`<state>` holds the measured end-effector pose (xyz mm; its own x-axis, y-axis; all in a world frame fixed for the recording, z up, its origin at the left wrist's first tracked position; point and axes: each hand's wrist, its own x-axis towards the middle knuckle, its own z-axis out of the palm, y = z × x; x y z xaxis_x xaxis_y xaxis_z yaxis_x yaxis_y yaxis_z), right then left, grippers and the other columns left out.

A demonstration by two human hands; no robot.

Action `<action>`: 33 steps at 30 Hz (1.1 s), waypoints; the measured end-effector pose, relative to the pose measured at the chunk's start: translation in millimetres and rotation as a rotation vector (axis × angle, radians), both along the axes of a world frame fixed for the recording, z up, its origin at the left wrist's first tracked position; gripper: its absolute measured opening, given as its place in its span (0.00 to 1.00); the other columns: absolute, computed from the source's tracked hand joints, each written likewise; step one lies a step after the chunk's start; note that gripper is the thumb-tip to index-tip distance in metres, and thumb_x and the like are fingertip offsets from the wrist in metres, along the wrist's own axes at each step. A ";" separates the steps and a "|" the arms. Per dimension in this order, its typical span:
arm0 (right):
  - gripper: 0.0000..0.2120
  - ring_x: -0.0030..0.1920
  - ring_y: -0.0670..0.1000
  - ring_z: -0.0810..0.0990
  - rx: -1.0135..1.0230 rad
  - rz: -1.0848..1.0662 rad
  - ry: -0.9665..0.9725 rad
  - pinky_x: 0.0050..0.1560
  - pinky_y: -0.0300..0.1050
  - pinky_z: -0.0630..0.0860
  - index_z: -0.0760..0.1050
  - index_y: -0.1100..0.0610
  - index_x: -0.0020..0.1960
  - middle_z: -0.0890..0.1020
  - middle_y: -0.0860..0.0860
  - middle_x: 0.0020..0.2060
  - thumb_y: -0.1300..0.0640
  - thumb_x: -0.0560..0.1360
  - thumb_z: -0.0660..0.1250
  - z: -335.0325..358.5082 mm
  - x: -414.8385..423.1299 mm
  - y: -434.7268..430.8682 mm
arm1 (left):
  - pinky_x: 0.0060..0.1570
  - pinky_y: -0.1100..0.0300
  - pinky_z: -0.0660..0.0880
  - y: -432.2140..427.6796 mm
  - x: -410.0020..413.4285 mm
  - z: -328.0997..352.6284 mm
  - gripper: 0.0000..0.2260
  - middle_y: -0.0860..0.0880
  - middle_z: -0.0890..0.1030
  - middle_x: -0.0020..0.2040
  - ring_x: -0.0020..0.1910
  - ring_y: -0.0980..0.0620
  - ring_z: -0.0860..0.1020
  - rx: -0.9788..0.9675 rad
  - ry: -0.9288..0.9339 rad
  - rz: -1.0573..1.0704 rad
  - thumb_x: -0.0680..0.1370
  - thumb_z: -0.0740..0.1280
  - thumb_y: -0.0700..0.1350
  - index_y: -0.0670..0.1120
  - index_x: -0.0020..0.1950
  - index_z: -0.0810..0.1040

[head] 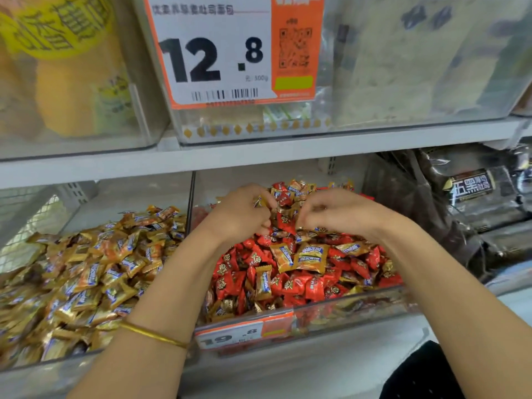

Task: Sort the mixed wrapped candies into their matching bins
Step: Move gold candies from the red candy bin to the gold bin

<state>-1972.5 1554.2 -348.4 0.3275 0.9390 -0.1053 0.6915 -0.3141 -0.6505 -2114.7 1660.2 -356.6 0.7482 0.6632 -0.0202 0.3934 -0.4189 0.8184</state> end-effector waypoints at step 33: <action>0.10 0.41 0.50 0.74 -0.022 -0.094 -0.230 0.36 0.38 0.68 0.70 0.57 0.44 0.74 0.48 0.38 0.60 0.70 0.73 -22.6 11.2 -47.8 | 0.25 0.66 0.64 -14.9 -1.1 6.5 0.07 0.51 0.80 0.38 0.28 0.59 0.73 0.015 0.248 -0.185 0.77 0.65 0.38 0.51 0.46 0.78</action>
